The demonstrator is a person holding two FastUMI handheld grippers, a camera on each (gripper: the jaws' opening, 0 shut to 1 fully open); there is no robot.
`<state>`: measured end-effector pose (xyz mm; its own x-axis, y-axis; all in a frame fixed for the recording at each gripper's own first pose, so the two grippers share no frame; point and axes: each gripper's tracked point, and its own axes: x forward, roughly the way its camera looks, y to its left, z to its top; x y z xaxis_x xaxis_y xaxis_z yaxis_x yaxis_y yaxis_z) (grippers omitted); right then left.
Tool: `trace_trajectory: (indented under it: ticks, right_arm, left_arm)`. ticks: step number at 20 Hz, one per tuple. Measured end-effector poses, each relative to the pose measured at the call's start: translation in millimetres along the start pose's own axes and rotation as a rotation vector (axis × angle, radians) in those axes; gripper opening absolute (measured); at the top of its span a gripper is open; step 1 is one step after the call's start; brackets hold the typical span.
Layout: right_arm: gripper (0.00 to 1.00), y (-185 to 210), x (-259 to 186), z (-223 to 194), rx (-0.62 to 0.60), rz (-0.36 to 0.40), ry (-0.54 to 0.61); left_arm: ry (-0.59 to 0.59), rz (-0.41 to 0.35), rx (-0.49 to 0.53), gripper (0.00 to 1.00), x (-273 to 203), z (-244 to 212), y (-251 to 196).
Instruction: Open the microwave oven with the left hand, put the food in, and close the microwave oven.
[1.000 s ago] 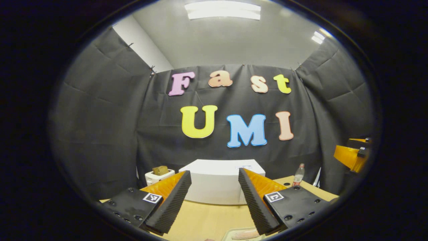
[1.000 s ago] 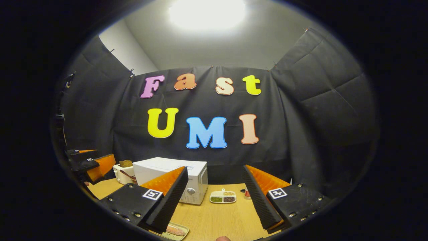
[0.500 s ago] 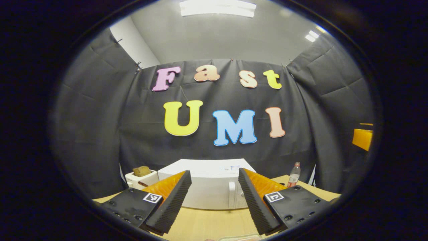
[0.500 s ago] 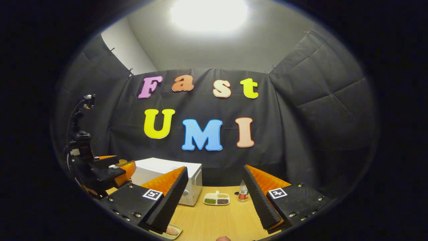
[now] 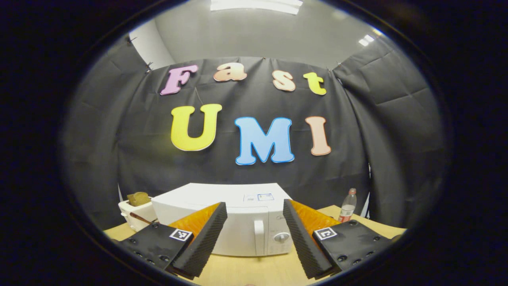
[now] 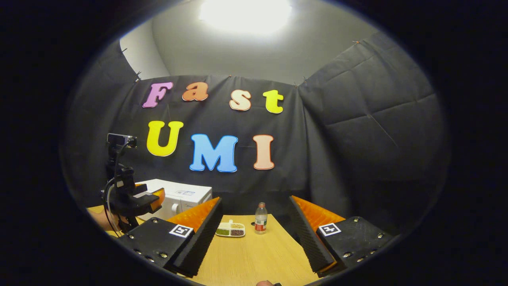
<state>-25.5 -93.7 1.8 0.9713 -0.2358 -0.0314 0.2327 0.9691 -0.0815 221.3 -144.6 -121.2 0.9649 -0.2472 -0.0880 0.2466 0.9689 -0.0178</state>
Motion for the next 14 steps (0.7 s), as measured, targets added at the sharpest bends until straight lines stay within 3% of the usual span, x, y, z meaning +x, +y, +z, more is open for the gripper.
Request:
trace_trajectory:
  ticks: [11,14]
  right_arm:
    - [0.99,-28.9,-13.2,-21.9,0.003,-0.082,0.083]
    - [0.99,-33.4,-16.2,-24.8,-0.014,-0.089,0.097]
  left_arm:
    - [0.18,-0.012,0.016,0.98,66.3,-102.0,-9.1]
    - [0.241,-0.005,0.007,0.92,78.8,-128.7,-8.9]
